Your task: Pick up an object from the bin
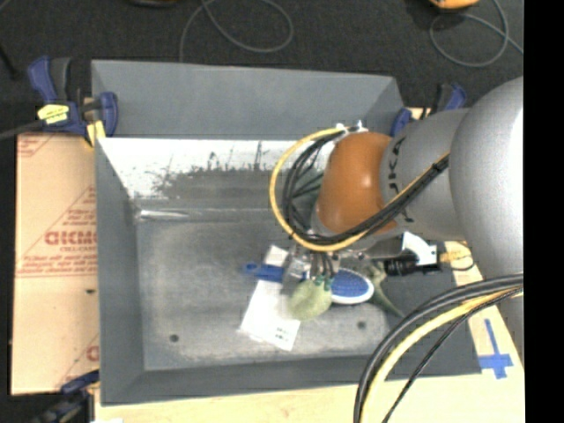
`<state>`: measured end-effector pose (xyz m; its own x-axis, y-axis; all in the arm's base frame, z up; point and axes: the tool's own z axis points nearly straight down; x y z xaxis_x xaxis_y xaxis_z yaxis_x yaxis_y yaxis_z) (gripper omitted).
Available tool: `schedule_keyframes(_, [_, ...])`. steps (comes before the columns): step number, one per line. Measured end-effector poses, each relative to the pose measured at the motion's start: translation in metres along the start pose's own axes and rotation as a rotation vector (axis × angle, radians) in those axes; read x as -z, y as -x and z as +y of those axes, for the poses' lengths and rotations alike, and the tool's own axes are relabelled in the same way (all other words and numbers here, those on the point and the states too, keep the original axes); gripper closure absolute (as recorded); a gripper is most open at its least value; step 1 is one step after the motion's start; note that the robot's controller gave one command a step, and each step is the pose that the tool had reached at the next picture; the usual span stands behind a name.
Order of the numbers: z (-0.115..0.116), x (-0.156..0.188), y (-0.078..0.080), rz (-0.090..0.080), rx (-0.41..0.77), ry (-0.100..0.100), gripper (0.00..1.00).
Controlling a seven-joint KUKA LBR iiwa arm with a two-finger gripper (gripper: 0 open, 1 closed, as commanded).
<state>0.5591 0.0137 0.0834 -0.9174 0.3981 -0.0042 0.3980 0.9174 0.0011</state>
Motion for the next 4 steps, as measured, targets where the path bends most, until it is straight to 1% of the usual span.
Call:
schedule_keyframes(1, [-0.001, 0.011, -0.002, 0.007, 0.000, -0.002, 1.00])
schedule_keyframes(2, [0.000, 0.031, -0.001, 0.006, 0.001, -0.002, 1.00])
schedule_keyframes(4, [0.000, 0.058, 0.000, 0.001, 0.002, 0.001, 1.00])
